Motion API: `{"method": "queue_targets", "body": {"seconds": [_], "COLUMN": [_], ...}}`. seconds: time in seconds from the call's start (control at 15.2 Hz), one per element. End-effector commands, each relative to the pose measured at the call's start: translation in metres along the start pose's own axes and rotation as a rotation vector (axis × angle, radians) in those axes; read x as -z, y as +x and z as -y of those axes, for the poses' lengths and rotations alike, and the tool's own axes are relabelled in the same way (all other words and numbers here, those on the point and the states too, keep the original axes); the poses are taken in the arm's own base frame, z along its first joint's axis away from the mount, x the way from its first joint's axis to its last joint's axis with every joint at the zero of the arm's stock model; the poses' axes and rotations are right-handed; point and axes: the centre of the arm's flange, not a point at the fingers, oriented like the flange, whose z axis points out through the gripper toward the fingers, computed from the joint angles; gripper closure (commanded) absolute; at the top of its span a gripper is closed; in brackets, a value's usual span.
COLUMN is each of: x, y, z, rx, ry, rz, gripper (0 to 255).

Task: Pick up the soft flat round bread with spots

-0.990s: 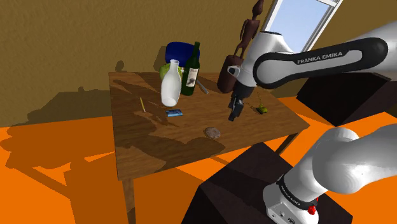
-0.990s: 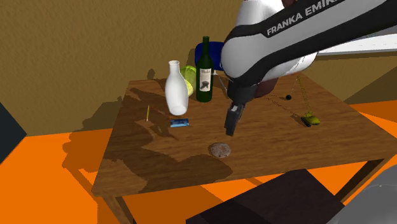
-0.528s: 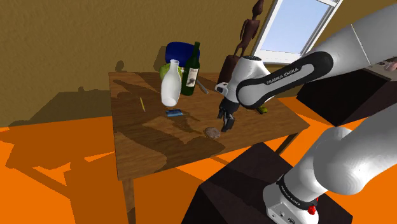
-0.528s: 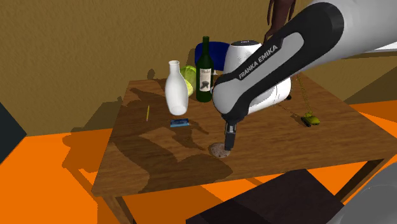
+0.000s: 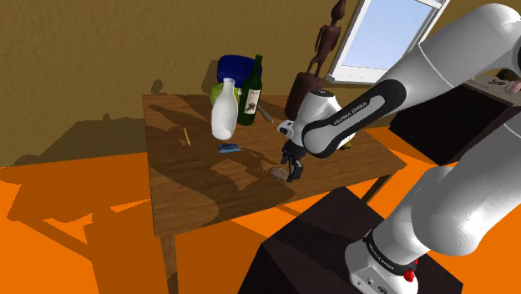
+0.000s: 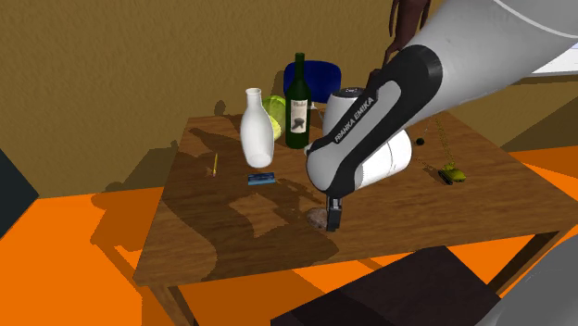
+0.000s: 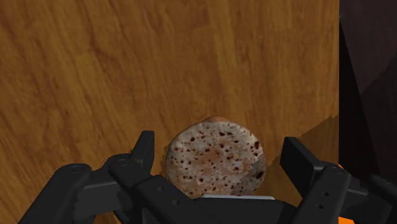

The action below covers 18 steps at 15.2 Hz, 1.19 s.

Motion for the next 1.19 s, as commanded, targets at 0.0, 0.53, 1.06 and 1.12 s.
{"method": "queue_targets", "body": {"seconds": [0.0,0.53,1.06,1.12], "x": [-0.008,-0.008,0.018,0.023], "y": [0.001,0.001,0.001,0.001], "z": [0.001,0.001,0.0,0.0], "rx": [0.0,0.0,0.0,0.0], "ry": [-0.001,-0.001,-0.001,-0.001], "rz": [0.0,0.0,0.0,0.0], "gripper": [0,255,255,255]}}
